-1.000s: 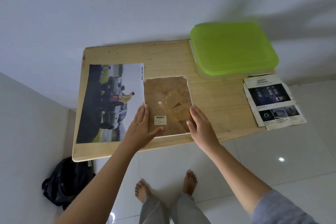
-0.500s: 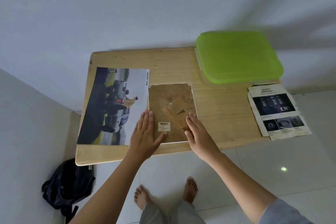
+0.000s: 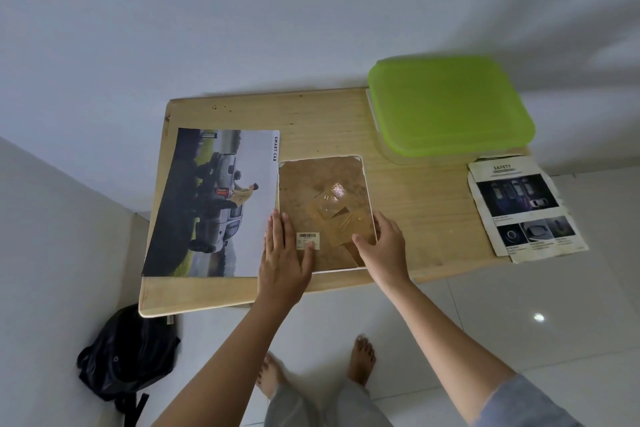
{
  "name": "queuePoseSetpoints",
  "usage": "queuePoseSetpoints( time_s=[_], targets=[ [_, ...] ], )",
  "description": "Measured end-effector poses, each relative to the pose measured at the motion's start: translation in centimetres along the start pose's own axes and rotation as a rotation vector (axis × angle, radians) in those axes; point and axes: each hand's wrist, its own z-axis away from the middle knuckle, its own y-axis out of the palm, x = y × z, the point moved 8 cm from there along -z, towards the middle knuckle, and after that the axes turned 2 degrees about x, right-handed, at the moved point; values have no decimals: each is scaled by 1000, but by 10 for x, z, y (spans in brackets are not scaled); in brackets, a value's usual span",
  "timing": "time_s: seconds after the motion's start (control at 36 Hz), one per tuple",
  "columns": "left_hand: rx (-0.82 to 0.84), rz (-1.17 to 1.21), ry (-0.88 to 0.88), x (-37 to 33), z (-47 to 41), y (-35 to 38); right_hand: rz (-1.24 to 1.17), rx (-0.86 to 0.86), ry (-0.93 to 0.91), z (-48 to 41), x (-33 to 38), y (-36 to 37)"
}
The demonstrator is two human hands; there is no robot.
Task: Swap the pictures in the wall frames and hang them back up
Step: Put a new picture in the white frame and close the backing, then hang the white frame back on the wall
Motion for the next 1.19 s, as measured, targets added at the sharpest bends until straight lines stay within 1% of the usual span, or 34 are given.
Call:
queuePoseSetpoints(
  time_s=[0.08, 0.17, 0.25, 0.31, 0.36, 0.44, 0.61, 0.67, 0.75, 0.81, 0.86, 0.97, 1.11, 1.19],
  targets=[
    [11, 23, -1, 4, 1, 0, -168, -14, 24, -4, 3, -11],
    [23, 62, -18, 4, 1, 0, -343, 32, 48, -12, 4, -13],
    [44, 71, -57, 4, -2, 0, -388, 81, 49, -14, 11, -7],
    [60, 65, -62, 2, -2, -3, -440, 54, 27, -13, 20, -8],
    [59, 51, -19, -5, -2, -10, -518, 13, 5, -9, 31, -13],
    [5, 99, 43, -26, -10, -34, -588, -20, -54, -4, 50, -21],
    [-78, 526, 163, -86, -43, -105, -567, -75, -240, 6, 95, -42],
    [-92, 633, 206, -107, -54, -130, -496, -85, -321, 10, 111, -47],
    [-80, 722, 228, -128, -62, -157, -329, -123, -465, 17, 133, -50],
    [-84, 764, 221, -128, -67, -164, -228, -166, -558, 23, 143, -50],
    [-93, 816, 194, -123, -69, -167, -163, -204, -613, 27, 149, -50],
    [-145, 793, 150, -112, -68, -173, -75, -238, -680, 38, 162, -42],
    [-216, 759, 115, -94, -72, -181, -86, -169, -699, 45, 175, -24],
    [-256, 768, 101, -80, -73, -187, -178, -99, -668, 48, 176, -14]
  ],
)
